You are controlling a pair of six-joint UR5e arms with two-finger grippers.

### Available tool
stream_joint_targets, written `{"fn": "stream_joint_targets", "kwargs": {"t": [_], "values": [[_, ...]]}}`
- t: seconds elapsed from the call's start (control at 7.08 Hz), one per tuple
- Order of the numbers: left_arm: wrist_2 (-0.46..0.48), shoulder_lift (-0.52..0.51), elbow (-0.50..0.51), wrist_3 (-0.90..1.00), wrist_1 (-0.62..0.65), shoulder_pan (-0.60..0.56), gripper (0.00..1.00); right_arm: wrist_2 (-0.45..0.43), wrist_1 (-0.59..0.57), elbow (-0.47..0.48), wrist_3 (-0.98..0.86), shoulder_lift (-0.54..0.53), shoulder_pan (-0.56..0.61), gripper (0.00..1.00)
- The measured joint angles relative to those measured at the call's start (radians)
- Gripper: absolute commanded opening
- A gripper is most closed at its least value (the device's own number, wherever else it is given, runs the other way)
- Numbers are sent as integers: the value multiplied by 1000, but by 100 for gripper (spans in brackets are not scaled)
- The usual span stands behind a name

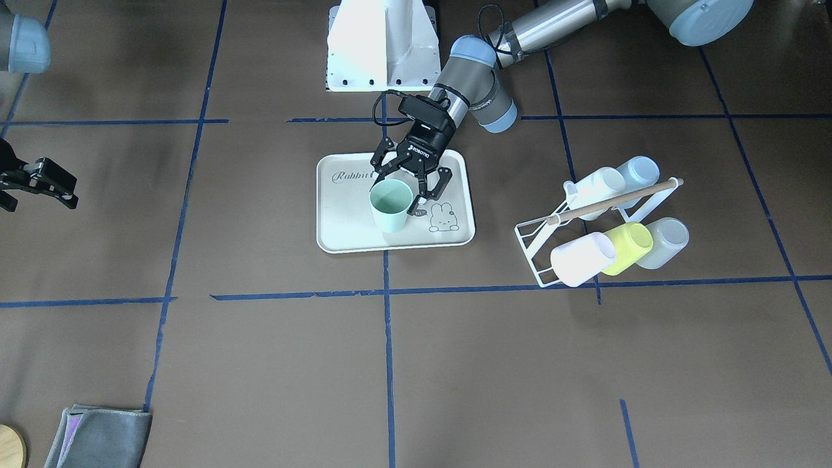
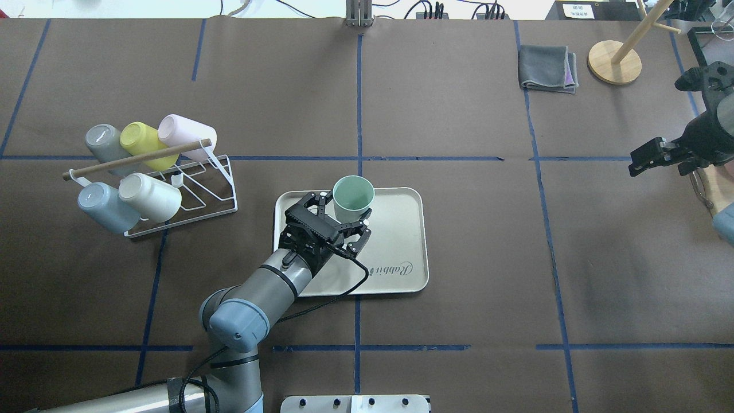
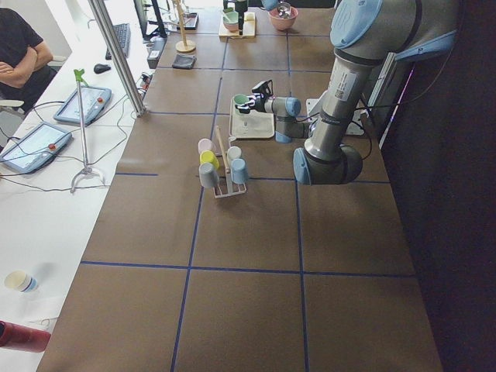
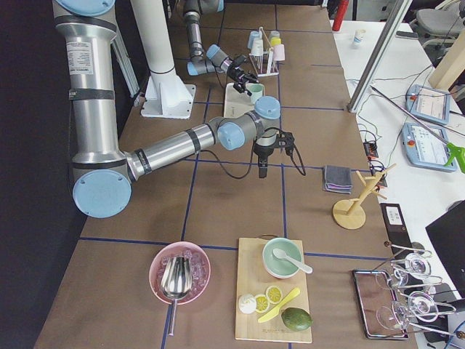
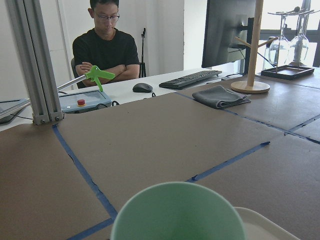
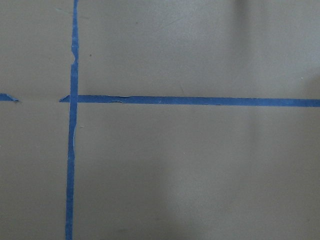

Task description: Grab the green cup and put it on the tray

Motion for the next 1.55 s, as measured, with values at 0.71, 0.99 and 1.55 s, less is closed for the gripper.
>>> {"fn": "stream_joint_targets", "kwargs": {"t": [0.71, 0.99, 1.55], "values": [[-8, 5, -104, 110, 67, -9, 99, 3, 0, 2, 0, -7, 1, 100], [-44, 6, -260, 108, 249, -47, 99, 5, 0, 2, 0, -6, 5, 100], [-444, 37, -403, -37, 477, -341, 98, 52, -2, -9, -76, 1, 68, 100]]}}
